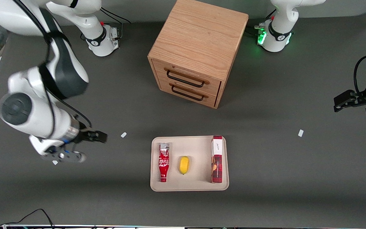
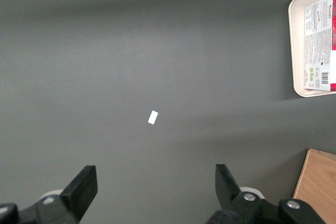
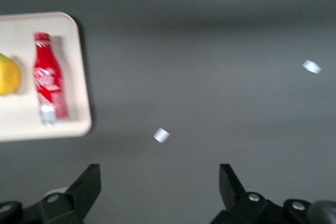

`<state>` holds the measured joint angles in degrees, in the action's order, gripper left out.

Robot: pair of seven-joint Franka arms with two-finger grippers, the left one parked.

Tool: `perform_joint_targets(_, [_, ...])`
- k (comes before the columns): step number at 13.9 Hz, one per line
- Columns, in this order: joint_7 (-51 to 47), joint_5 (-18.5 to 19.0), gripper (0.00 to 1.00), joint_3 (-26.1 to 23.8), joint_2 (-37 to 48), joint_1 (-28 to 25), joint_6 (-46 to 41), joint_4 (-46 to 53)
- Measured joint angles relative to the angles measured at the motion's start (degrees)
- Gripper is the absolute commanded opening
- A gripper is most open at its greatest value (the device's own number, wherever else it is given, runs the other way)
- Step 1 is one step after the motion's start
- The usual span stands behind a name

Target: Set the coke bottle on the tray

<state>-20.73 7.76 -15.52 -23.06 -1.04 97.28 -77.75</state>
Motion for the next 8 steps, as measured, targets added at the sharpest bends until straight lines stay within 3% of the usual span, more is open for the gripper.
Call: perform_joint_targets(8, [10.3,-7.7,1.0,10.5,27.5,0.5,3.7,-28.7])
